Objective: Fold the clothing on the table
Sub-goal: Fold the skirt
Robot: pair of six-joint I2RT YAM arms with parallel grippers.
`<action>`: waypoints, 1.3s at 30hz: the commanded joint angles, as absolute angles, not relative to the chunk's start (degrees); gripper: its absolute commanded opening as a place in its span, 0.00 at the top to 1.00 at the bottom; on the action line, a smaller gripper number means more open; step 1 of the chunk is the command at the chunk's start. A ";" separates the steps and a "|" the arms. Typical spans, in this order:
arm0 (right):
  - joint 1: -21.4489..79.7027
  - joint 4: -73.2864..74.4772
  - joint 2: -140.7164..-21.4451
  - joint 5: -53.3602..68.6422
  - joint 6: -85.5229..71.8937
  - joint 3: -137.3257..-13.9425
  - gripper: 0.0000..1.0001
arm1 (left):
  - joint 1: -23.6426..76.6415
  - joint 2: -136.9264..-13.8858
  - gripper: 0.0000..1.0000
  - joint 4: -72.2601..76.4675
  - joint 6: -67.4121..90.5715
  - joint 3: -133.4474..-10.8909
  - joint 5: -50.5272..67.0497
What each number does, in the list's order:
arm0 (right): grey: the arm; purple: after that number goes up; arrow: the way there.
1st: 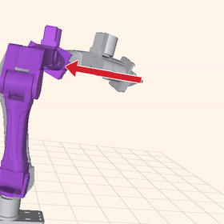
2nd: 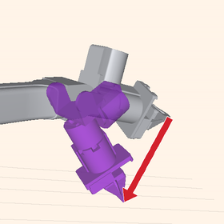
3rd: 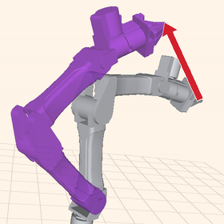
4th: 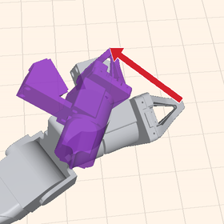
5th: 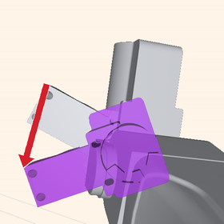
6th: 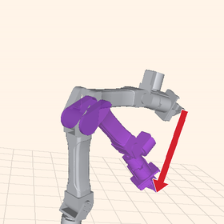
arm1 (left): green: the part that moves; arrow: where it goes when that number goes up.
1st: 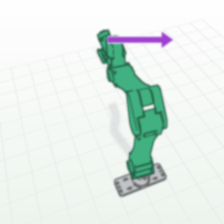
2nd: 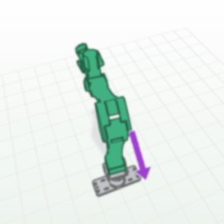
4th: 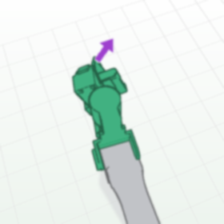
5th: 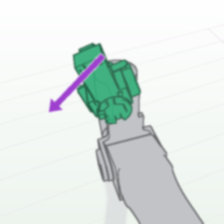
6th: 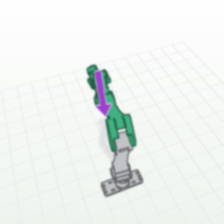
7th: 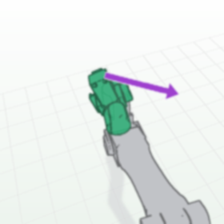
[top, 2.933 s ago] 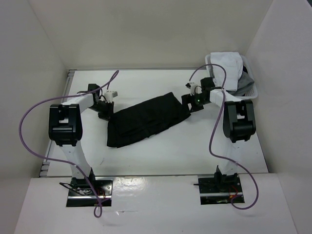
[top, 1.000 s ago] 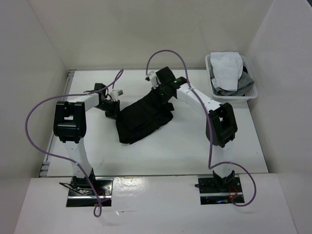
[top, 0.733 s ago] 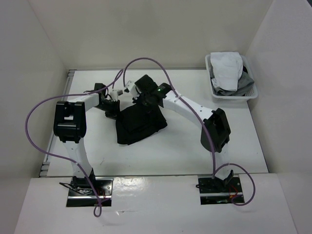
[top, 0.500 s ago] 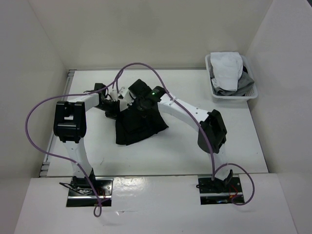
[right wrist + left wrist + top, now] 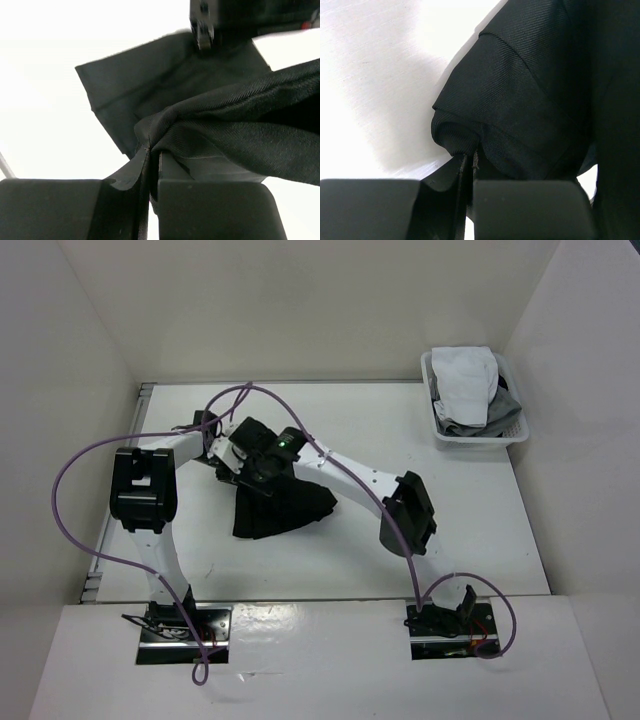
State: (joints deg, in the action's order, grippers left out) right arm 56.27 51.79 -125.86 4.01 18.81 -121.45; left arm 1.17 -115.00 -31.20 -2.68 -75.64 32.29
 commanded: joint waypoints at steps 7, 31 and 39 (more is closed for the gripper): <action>59.14 56.68 -130.69 8.09 17.23 -133.24 0.98 | 1.58 -116.02 0.97 -30.23 -2.46 -75.59 32.96; 52.93 62.84 -114.98 16.17 23.47 -122.97 0.21 | -2.27 -110.65 0.05 -33.31 -3.51 -75.06 33.49; 44.48 59.77 -107.41 15.56 24.08 -110.58 0.21 | -8.87 -105.64 0.00 -35.77 -5.10 -73.13 31.46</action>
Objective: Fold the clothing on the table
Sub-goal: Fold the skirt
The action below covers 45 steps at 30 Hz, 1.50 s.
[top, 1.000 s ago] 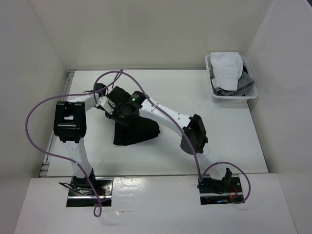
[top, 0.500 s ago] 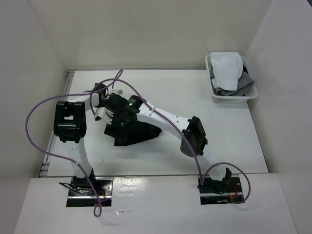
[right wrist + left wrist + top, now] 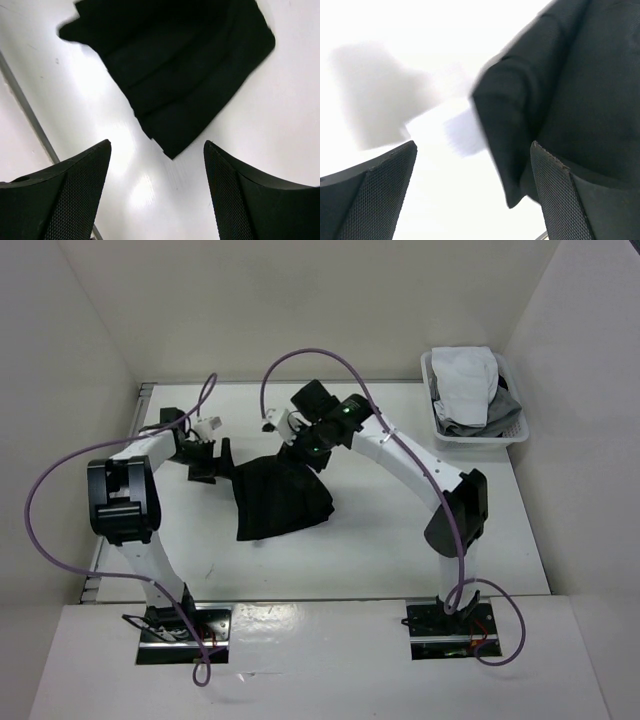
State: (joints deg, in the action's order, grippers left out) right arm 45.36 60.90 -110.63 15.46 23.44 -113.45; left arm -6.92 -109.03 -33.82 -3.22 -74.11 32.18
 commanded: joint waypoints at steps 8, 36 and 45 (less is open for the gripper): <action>39.21 56.52 -101.78 13.72 24.08 -101.70 0.19 | -18.37 -94.59 0.00 -42.70 -10.01 -77.33 32.41; 22.24 53.61 -84.90 13.18 21.97 -83.58 0.19 | 3.43 -102.39 0.00 -69.09 -31.11 -89.39 57.31; 21.71 52.56 -86.66 13.18 21.97 -82.53 0.19 | 2.90 -107.04 0.00 -62.75 -29.36 -82.88 52.65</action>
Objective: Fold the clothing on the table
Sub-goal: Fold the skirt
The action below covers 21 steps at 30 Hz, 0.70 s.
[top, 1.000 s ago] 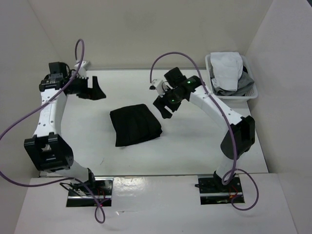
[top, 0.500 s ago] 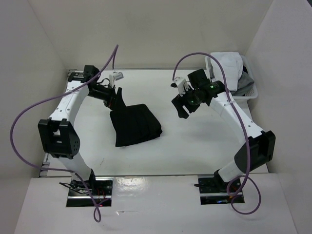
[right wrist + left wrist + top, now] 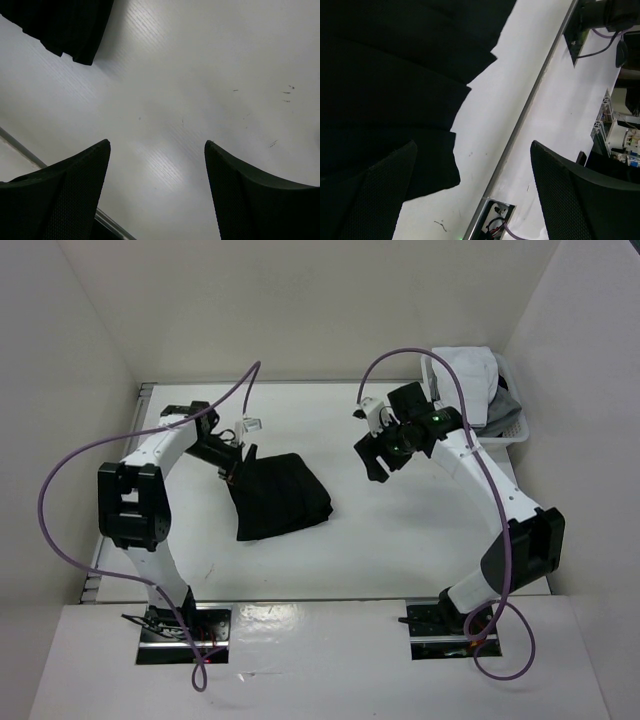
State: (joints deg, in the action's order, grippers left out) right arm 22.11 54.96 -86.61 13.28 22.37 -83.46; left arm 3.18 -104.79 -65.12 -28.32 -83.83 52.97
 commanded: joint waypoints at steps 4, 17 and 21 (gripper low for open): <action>21.71 52.56 -87.19 13.18 21.97 -82.53 0.19 | 0.71 -110.47 0.01 -59.25 -29.36 -81.74 49.67; 21.71 52.64 -85.78 13.10 21.97 -80.07 0.19 | -0.88 -115.60 0.02 -58.52 -29.62 -84.01 48.77; 21.71 53.88 -82.19 12.04 22.58 -80.07 0.19 | -0.88 -107.07 0.02 -66.68 -30.15 -90.95 49.57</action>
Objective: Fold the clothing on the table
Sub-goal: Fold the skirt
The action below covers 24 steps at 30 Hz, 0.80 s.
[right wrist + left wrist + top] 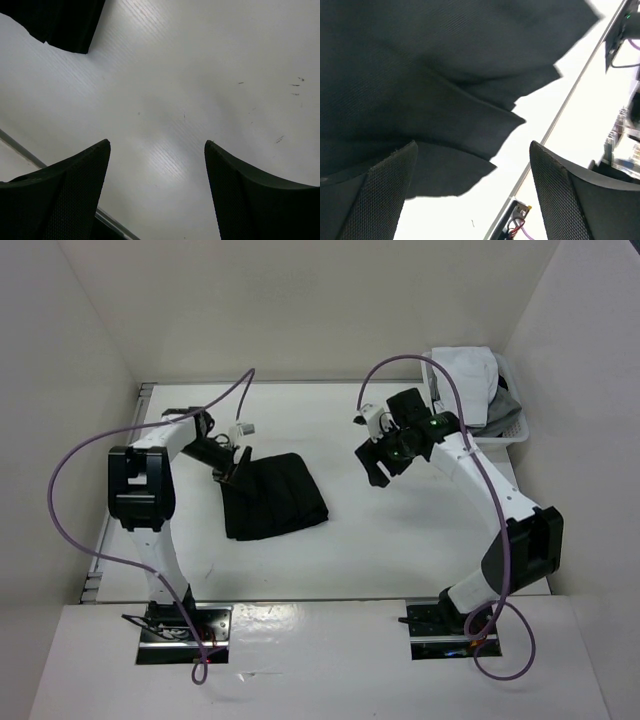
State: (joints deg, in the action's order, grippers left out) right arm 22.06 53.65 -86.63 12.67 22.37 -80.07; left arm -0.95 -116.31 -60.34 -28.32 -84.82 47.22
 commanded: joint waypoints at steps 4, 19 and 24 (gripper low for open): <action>17.68 51.34 -75.60 10.20 22.06 -75.16 0.19 | -0.88 -96.09 0.02 -69.61 -24.54 -99.57 46.51; -10.54 37.44 -47.55 3.18 6.50 -57.32 0.01 | -12.39 -49.50 0.01 -42.89 1.05 -65.41 10.03; -16.25 36.12 -44.74 -0.34 4.40 -56.43 0.01 | -17.48 -48.16 0.01 -39.38 0.45 -59.33 8.17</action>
State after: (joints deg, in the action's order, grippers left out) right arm -14.11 40.71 -46.02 3.44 7.49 -56.82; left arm -14.90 -49.52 -44.53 -1.06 -59.37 11.53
